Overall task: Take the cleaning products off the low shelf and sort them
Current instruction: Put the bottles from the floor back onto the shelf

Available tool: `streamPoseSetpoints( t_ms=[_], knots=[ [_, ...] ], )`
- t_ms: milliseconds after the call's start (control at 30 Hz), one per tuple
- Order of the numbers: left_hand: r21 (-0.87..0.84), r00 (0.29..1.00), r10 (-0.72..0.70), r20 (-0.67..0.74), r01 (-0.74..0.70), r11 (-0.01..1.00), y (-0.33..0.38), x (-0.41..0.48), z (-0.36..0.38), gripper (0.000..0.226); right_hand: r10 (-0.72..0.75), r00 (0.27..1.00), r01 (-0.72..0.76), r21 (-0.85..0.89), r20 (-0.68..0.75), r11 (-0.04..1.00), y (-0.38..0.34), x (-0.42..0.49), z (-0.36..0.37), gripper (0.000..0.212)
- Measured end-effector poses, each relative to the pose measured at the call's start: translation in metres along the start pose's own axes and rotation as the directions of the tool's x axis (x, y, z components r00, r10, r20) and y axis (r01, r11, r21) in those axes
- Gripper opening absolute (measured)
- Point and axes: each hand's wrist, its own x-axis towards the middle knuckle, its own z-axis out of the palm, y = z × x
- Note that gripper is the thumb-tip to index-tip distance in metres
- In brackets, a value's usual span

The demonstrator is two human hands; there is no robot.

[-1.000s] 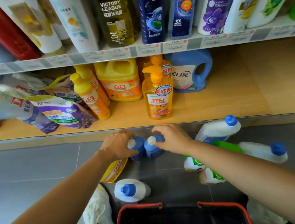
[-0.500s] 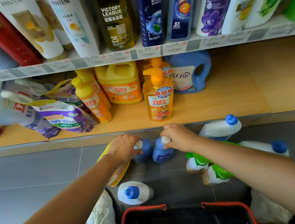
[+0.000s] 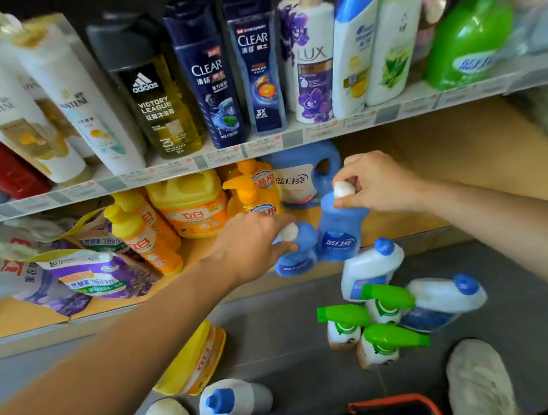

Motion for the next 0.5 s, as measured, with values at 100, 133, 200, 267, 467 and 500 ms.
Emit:
streamPoseSetpoints(
  t_ms=[100,133,200,267,467,500],
  knots=[
    [0.030,1.000,0.004,0.015,-0.004,1.000,0.014,0.030,0.001,0.032,0.060,0.995,-0.060,0.000,-0.078,0.998,0.019,-0.001,-0.003,0.021],
    [0.047,1.000,-0.007,0.030,0.006,0.999,0.016,0.041,0.002,0.031,0.077,0.993,-0.077,-0.005,-0.092,0.997,0.025,-0.001,-0.001,0.021],
    [0.078,0.997,-0.037,0.067,0.032,0.996,0.020,0.062,0.007,0.031,0.113,0.988,-0.115,-0.013,-0.104,0.993,0.035,0.001,0.004,0.022],
    [0.109,0.993,-0.044,0.111,0.032,0.993,0.022,0.080,0.012,0.034,0.144,0.985,-0.147,-0.030,-0.097,0.989,0.043,0.002,0.012,0.023],
    [0.220,0.989,-0.082,0.119,0.054,0.974,0.012,0.102,0.025,0.034,0.131,0.982,-0.127,0.035,-0.138,0.991,0.053,0.009,0.037,0.021],
    [0.239,0.992,-0.087,0.095,0.062,0.969,0.010,0.101,0.028,0.038,0.121,0.980,-0.114,0.058,-0.155,0.992,0.053,0.009,0.039,0.020]
  ],
)
